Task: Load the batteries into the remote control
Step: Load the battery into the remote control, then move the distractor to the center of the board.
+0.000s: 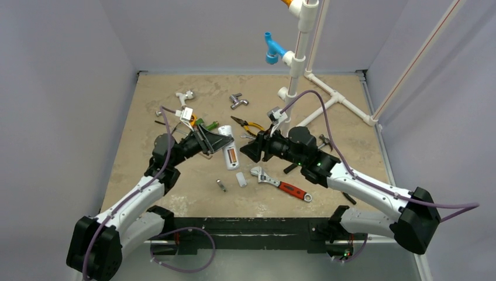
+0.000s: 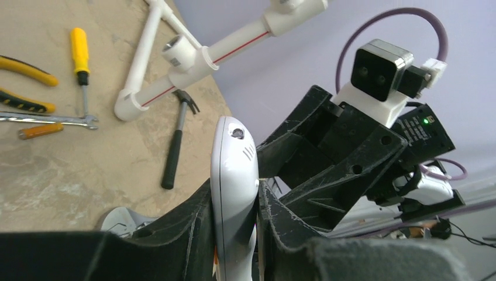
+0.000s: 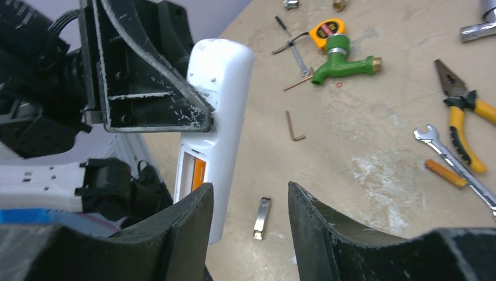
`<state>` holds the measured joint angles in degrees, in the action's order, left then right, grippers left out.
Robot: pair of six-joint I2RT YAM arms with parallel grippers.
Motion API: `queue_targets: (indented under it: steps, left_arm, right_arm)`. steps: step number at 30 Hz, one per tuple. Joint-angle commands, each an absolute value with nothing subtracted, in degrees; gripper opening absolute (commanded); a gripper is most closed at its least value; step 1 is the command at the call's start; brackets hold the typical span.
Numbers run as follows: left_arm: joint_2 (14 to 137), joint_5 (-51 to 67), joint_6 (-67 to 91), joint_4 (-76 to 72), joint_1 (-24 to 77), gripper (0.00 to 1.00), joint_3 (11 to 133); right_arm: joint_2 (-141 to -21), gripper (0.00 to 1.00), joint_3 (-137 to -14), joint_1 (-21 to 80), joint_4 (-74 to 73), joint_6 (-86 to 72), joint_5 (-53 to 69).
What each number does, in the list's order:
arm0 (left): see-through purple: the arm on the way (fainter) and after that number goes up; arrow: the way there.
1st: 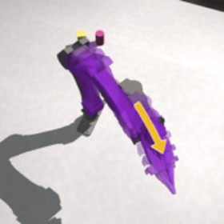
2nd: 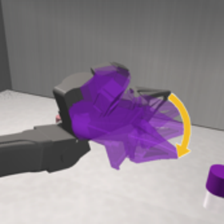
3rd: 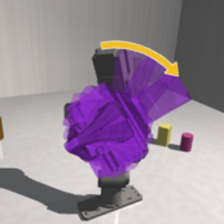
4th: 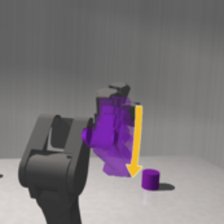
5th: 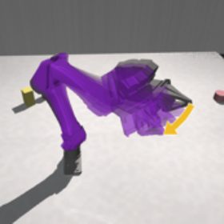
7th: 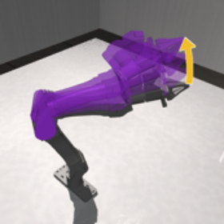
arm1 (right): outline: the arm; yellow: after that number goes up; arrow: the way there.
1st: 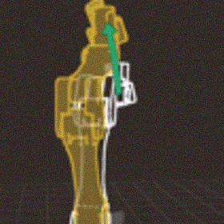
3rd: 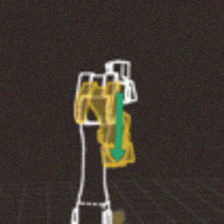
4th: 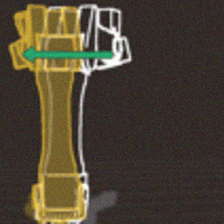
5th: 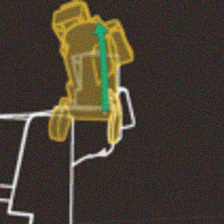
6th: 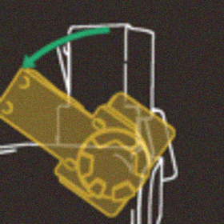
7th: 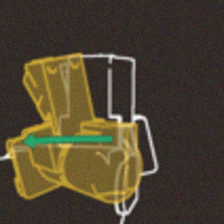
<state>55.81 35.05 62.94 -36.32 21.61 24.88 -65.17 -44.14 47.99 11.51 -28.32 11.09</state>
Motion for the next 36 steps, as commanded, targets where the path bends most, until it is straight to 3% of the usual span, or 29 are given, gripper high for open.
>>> queue_targets:
  steps: [1, 8, 23, 36]
  left_arm:
    - [49.6, 26.8, 58.1, -22.9, 19.7, 0.0, 27.4]
    - [40.1, 21.3, 53.1, -9.7, 15.6, 0.0, 29.0]
    - [35.8, 22.8, 50.2, -2.8, 13.9, 0.0, 31.5]
    - [35.7, 23.4, 50.1, -2.0, 13.9, 0.0, 31.9]
  right_arm:
    - [-62.9, 0.49, -43.8, 47.9, 8.9, -26.0, 3.1]
    - [-68.6, 0.48, -45.1, 47.9, 2.3, -22.4, -3.6]
    - [-104.2, 0.49, -70.6, 42.7, -12.9, 8.3, 3.7]
    - [-111.6, 0.47, -76.6, 38.4, -15.6, 10.3, 7.0]
